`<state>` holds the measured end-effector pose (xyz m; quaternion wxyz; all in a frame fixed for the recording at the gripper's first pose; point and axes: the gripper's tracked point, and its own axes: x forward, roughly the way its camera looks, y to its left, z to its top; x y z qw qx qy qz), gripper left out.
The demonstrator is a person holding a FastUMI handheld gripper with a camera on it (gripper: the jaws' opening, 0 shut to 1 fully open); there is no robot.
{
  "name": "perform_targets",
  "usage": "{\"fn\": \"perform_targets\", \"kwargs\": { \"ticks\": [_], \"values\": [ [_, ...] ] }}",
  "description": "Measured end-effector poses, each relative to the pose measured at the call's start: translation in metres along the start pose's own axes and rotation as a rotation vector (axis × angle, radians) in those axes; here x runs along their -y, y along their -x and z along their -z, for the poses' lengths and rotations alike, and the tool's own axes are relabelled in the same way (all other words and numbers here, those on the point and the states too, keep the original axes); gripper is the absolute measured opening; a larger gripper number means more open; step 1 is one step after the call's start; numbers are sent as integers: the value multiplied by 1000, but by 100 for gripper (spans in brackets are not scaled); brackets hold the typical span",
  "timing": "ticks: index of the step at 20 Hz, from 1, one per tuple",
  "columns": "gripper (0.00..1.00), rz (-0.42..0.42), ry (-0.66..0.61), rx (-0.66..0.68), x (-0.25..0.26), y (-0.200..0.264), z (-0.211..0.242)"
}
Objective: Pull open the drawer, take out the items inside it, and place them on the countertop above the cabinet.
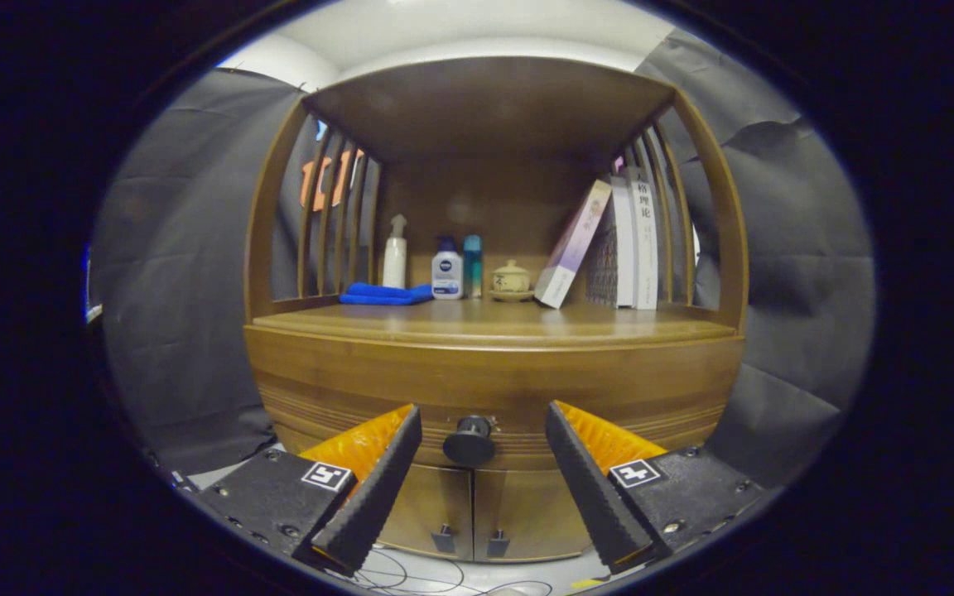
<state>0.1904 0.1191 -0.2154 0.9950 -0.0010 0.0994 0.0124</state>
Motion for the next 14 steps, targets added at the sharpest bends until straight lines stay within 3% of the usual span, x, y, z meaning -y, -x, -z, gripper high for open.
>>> {"fn": "perform_targets", "kwargs": {
  "ticks": [4, 7, 14],
  "values": [
    [92, 30, -33, -90, -1, -27, 24],
    [78, 31, -74, -97, -6, -40, 29],
    [60, 99, -115, -57, -9, -46, 30]
  ]
}}
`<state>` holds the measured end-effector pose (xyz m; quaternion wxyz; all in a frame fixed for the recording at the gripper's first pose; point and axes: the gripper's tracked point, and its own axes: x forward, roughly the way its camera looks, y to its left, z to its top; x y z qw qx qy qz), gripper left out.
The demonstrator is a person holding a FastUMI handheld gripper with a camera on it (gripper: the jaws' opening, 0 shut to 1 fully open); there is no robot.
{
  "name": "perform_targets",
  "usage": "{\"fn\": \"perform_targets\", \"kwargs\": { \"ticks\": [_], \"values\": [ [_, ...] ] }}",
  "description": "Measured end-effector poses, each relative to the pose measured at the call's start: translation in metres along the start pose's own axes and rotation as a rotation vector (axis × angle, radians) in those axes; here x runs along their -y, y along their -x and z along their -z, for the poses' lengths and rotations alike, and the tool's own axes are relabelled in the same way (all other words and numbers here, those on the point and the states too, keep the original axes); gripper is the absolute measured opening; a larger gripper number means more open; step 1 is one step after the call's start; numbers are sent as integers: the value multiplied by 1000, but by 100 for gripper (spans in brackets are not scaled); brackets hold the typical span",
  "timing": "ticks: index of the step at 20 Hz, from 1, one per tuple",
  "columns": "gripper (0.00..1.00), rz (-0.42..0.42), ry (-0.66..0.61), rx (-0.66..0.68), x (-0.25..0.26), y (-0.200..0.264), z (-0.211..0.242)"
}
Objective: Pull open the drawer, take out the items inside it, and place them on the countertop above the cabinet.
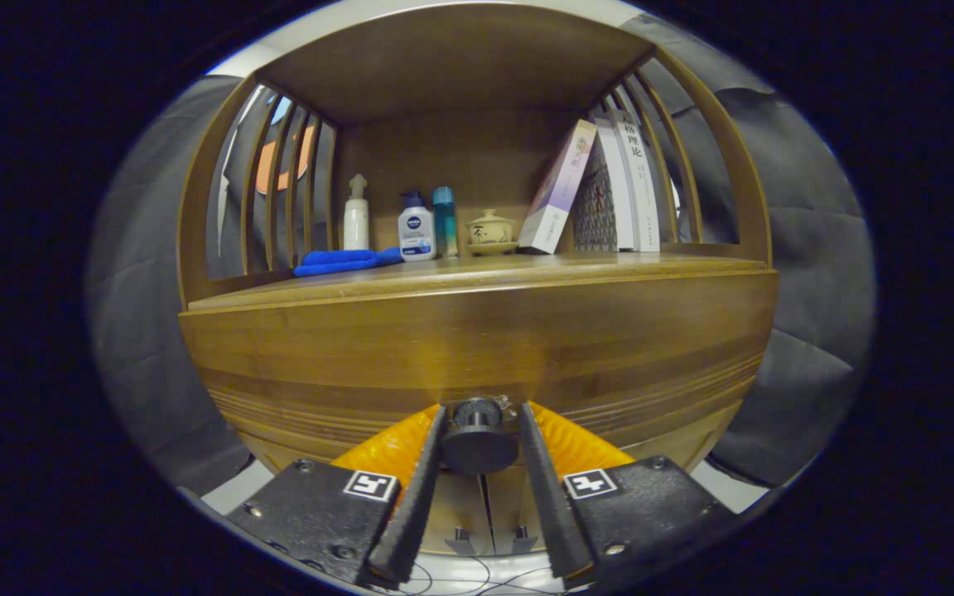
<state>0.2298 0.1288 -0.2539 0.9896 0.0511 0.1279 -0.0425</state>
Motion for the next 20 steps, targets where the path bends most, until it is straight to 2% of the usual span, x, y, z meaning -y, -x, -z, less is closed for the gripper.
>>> {"fn": "perform_targets", "kwargs": {
  "ticks": [5, 7, 20],
  "values": [
    [44, -19, -6, -18, 0, 1, 1],
    [42, -18, 13, -23, 0, 1, 2],
    [39, -18, -11, -37, 3, 36, 9]
  ]
}}
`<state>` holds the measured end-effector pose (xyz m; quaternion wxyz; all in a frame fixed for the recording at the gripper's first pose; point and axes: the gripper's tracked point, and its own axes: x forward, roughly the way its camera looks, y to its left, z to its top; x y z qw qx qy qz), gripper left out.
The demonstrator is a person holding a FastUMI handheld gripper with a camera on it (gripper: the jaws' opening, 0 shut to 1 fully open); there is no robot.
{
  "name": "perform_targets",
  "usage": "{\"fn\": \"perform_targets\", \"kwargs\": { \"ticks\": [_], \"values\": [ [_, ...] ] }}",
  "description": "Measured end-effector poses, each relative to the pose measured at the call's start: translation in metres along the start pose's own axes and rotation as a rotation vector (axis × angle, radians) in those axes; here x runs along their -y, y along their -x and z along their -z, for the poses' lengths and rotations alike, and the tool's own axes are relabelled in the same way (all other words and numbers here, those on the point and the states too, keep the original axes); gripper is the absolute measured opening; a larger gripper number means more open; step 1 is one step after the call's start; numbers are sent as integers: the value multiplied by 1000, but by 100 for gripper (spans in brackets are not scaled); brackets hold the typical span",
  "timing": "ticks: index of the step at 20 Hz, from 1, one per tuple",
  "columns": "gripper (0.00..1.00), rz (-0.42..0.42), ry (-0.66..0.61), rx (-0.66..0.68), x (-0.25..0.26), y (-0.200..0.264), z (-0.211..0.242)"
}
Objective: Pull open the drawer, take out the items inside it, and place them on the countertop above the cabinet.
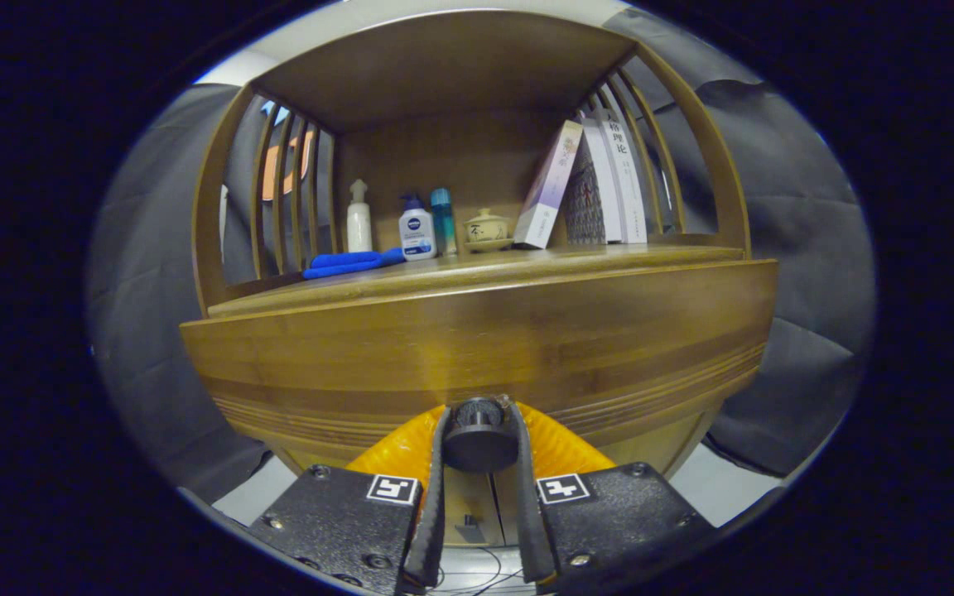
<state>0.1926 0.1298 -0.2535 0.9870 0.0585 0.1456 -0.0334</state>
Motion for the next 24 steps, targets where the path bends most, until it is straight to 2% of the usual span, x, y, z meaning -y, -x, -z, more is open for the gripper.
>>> {"fn": "perform_targets", "kwargs": {
  "ticks": [24],
  "values": [
    [39, 14, 7, -7, 10, 95, 25]
  ]
}}
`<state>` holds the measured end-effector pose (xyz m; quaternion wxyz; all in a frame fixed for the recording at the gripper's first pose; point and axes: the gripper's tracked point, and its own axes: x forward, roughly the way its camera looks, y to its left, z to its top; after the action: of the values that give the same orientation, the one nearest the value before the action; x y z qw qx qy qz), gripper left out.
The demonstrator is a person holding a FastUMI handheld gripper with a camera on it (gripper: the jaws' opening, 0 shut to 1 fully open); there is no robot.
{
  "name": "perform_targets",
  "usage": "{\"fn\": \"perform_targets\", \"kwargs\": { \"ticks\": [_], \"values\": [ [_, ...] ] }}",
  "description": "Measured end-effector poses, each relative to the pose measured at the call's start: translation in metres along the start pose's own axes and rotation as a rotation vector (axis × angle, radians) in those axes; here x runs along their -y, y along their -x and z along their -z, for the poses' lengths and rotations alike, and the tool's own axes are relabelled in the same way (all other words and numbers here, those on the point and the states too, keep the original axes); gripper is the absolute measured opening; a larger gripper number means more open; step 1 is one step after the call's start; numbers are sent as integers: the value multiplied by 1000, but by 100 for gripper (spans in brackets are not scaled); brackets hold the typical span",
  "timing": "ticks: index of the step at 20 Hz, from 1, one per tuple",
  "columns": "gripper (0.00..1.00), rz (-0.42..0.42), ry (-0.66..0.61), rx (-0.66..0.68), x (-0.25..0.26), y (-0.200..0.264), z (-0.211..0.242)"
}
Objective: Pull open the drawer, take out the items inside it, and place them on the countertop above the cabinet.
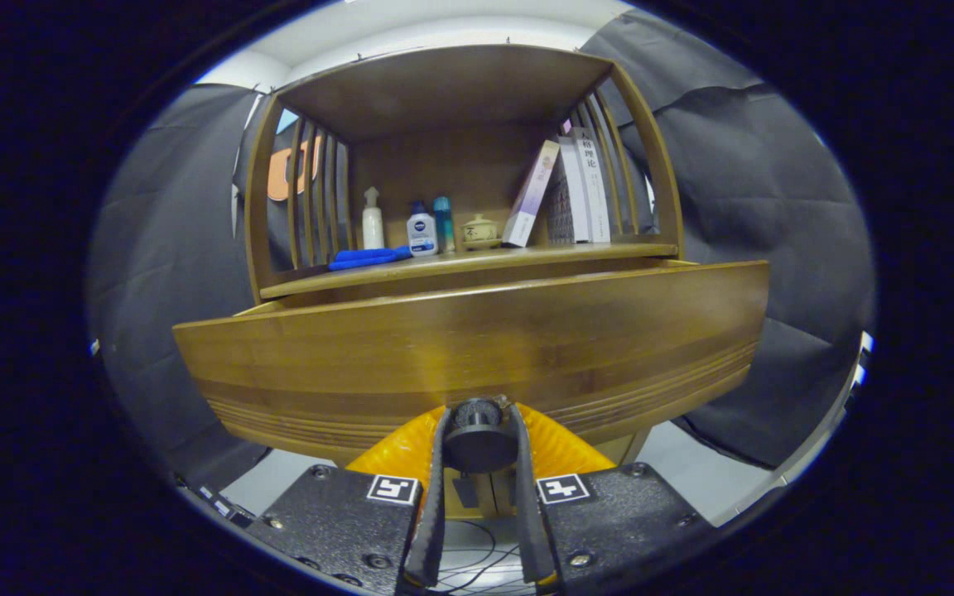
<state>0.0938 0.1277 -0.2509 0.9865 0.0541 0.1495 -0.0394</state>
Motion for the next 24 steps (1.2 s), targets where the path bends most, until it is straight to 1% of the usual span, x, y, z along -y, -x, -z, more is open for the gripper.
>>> {"fn": "perform_targets", "kwargs": {
  "ticks": [14, 22, 23, 24],
  "values": [
    [39, -6, -5, -6, 5, 28, 15],
    [39, -14, 15, -1, 6, 32, 18],
    [41, -16, 3, 3, 6, 34, 18],
    [44, -18, -15, 35, 9, 39, 8]
  ]
}}
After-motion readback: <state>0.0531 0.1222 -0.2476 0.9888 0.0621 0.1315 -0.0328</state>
